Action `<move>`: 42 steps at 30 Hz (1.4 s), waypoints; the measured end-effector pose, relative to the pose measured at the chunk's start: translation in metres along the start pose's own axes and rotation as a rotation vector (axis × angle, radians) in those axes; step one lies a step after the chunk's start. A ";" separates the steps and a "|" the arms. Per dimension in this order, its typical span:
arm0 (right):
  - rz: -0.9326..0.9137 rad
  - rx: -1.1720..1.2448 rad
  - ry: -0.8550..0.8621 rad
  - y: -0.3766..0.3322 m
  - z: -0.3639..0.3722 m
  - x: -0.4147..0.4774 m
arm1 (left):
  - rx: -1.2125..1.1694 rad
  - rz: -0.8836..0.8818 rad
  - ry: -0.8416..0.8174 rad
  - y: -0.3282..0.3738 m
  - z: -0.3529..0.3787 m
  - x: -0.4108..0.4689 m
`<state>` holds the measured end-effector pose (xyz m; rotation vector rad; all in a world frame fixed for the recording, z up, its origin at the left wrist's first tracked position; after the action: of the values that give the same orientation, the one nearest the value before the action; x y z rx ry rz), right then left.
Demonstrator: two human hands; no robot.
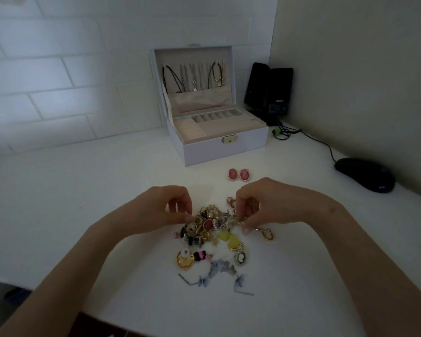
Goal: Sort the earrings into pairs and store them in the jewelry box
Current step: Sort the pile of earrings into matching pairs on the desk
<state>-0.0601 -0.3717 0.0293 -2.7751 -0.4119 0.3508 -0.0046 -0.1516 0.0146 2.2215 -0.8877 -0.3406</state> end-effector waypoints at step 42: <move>0.003 0.542 0.095 0.008 0.003 0.014 | -0.279 -0.003 -0.100 0.010 -0.022 -0.006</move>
<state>-0.0461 -0.3741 0.0215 -2.2520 -0.2435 0.2793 -0.0032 -0.1413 0.0368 1.9622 -0.8344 -0.5468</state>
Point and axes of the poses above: each hand's wrist, its own x-axis towards the middle knuckle, its own z-axis out of the palm, y = z × x, the point moved 2 cm from there along x, towards the middle knuckle, and after that the axes turned 11 degrees about -x, right-handed, at the moved point
